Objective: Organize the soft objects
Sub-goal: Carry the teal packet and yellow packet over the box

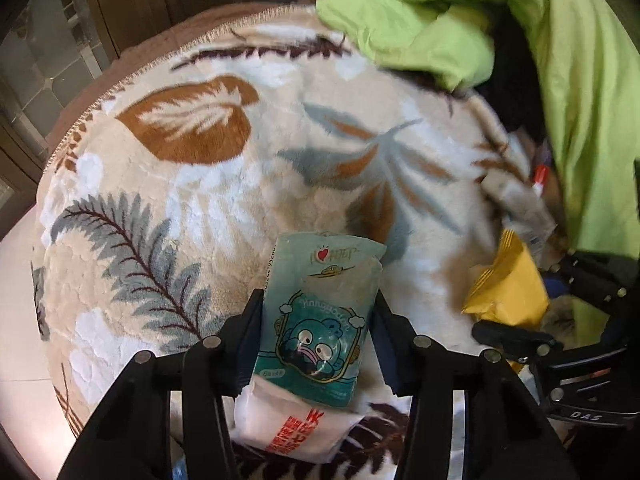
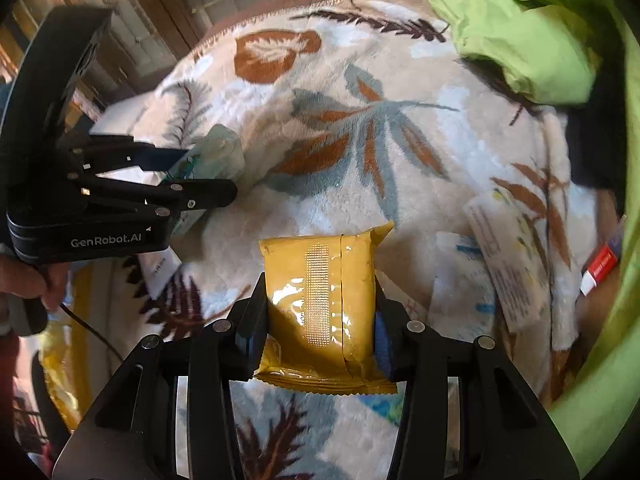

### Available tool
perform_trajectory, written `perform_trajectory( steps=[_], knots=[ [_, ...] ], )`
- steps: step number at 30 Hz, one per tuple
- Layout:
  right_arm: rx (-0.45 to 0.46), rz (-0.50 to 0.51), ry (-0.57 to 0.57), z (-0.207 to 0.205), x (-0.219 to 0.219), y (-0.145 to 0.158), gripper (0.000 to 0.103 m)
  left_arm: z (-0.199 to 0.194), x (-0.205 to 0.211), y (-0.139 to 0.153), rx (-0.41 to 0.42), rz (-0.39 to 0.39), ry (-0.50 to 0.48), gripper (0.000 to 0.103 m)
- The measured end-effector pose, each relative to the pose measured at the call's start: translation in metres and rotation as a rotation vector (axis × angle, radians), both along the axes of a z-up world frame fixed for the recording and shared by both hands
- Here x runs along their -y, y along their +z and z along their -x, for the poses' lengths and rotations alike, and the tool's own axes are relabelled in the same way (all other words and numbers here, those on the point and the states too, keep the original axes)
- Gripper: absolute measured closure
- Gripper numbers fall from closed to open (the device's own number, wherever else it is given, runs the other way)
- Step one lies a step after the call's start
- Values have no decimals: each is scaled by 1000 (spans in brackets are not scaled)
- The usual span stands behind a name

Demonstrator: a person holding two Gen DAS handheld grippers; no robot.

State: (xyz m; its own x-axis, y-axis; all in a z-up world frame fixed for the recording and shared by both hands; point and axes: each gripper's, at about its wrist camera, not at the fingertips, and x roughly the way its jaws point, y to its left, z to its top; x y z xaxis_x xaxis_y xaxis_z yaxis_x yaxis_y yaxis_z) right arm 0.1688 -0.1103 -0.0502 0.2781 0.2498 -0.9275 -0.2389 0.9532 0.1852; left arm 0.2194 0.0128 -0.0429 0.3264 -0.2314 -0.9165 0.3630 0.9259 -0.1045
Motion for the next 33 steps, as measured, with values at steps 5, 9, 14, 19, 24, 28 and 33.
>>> perform_trajectory(
  steps=[5, 9, 14, 19, 24, 28, 33],
  knots=[
    [30, -21, -22, 11, 5, 15, 60, 9, 1, 29, 52, 29, 33, 53],
    [46, -28, -31, 19, 8, 27, 60, 21, -6, 50, 86, 65, 54, 53],
    [75, -37, -13, 34, 3, 44, 60, 48, -13, 74, 138, 81, 90, 53],
    [98, -63, 32, 52, -15, 59, 60, 80, -32, 83, 147, 117, 173, 53],
    [109, -78, 95, 70, -42, 70, 60, 122, -59, 88, 128, 140, 260, 53],
    [107, -109, 143, 83, -67, 74, 60, 160, -88, 91, 112, 179, 334, 53],
    [101, -137, 228, 98, -110, 77, 60, 196, -121, 84, 104, 169, 436, 53]
  ],
)
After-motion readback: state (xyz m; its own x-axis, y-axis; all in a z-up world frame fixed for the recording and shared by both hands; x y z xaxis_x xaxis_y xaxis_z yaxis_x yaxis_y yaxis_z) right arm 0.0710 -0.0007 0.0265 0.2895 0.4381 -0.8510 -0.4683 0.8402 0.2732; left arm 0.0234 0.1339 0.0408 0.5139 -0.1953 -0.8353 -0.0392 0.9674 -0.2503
